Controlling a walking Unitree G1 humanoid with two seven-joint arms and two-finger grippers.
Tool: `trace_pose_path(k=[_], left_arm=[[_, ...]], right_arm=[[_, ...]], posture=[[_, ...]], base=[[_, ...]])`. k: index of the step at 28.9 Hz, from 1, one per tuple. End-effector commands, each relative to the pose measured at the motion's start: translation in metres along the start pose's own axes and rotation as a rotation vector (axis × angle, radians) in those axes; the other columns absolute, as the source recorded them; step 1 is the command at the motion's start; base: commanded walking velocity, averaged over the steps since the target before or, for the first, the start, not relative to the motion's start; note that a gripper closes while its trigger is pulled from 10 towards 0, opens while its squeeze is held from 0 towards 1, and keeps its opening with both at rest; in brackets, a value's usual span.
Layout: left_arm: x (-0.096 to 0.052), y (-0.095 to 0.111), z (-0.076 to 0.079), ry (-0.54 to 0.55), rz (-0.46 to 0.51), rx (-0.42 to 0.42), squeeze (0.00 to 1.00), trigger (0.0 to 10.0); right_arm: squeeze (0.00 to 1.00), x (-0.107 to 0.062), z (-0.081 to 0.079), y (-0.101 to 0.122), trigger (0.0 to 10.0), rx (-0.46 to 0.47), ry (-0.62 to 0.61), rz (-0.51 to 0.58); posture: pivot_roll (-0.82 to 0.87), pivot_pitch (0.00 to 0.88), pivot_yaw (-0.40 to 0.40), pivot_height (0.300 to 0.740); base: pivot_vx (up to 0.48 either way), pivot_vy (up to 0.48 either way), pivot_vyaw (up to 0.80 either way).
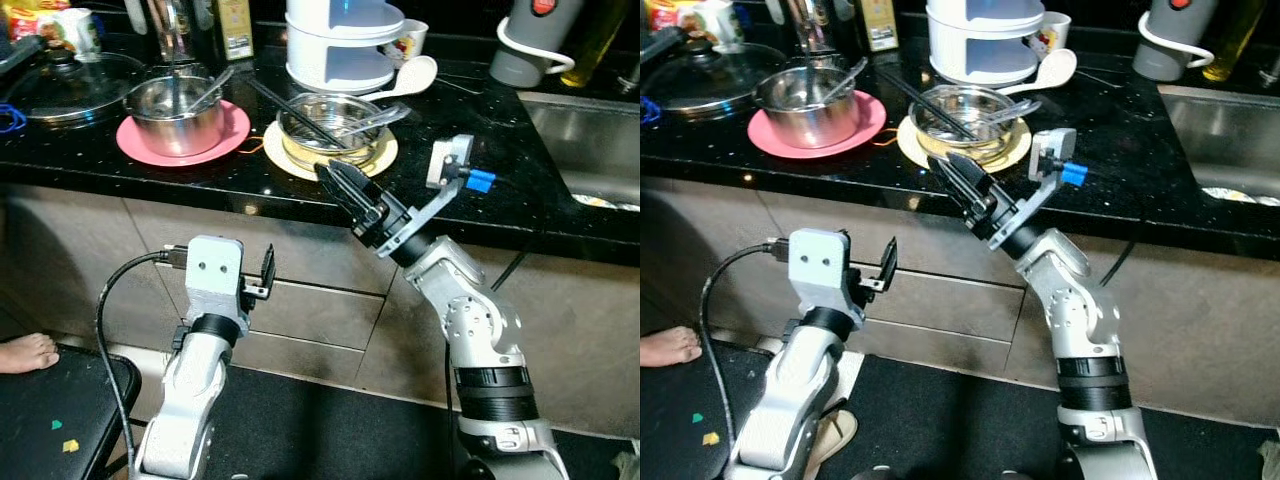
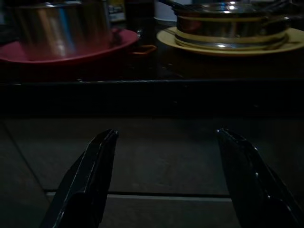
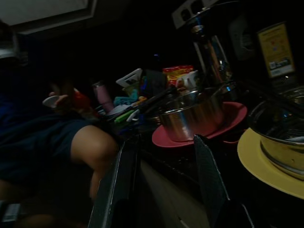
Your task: Kitchen organization
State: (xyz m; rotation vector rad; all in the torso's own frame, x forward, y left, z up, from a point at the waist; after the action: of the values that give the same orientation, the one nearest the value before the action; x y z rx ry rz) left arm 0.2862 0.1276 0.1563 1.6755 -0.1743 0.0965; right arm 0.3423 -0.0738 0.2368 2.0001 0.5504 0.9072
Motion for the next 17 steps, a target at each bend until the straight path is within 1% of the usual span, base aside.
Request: trace_pose_path(k=[1, 3, 4, 5, 10, 13, 14, 17], left_arm=[[0.0, 0.002, 0.002, -0.013, 0.0, 0.011, 0.0, 10.0], [0.001, 0.006, 0.001, -0.012, 0.011, 0.013, 0.0, 10.0], [0.001, 0.013, 0.001, -0.017, 0.033, 0.024, 0.0, 10.0], [0.002, 0.015, 0.001, -0.021, 0.041, 0.03, 0.0, 10.0], [0.002, 0.02, 0.003, -0.032, 0.057, 0.042, 0.0, 10.0], [0.002, 0.028, 0.005, -0.041, 0.082, 0.047, 0.0, 10.0], [0.002, 0.028, 0.005, -0.041, 0.082, 0.047, 0.0, 10.0], [0.001, 0.032, 0.002, -0.034, 0.093, 0.048, 0.0, 10.0]], right_arm=[[0.0, -0.001, 0.004, 0.001, 10.0, 0.005, -0.024, 0.009], [0.0, -0.001, 0.004, 0.002, 10.0, 0.006, -0.02, 0.015], [0.0, -0.001, 0.002, 0.003, 10.0, 0.003, -0.011, 0.021], [0.0, 0.0, 0.002, 0.003, 10.0, -0.002, -0.008, 0.022], [0.0, 0.002, -0.001, 0.003, 10.0, -0.023, 0.003, 0.011], [0.0, 0.008, -0.006, 0.002, 10.0, -0.084, 0.024, -0.016], [0.0, 0.008, -0.006, 0.002, 10.0, -0.084, 0.024, -0.016], [0.0, 0.014, -0.007, 0.001, 10.0, -0.136, 0.029, -0.037]], posture=[[0.07, 0.05, -0.051, 0.732], [0.07, 0.05, -0.051, 0.732], [0.07, 0.05, -0.05, 0.732], [0.07, 0.05, -0.05, 0.732], [0.07, 0.047, -0.051, 0.732], [0.08, 0.042, -0.054, 0.732], [0.08, 0.042, -0.054, 0.732], [0.08, 0.037, -0.059, 0.732]], base=[[0.0, 0.0, -0.8], [0.0, 0.0, -0.8], [0.0, 0.0, 0.0], [0.0, 0.0, 0.0], [0.0, 0.0, 0.0], [0.0, 0.0, 0.0], [0.0, 0.0, 0.0], [0.0, 0.0, 0.0]])
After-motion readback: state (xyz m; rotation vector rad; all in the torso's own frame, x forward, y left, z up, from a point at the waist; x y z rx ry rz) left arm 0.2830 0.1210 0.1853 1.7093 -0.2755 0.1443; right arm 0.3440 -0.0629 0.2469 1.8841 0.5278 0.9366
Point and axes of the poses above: a point about 5 cm out from each wrist's last joint towards the gripper, its own x axis pointing out of the wrist towards the gripper, its own y axis along the axis of the wrist's last joint, z = x × y, the point moved 3 cm from there along x, pointing out of the wrist towards the gripper, and after that the axes turned 3 degrees about x, right-handed, at the moved point
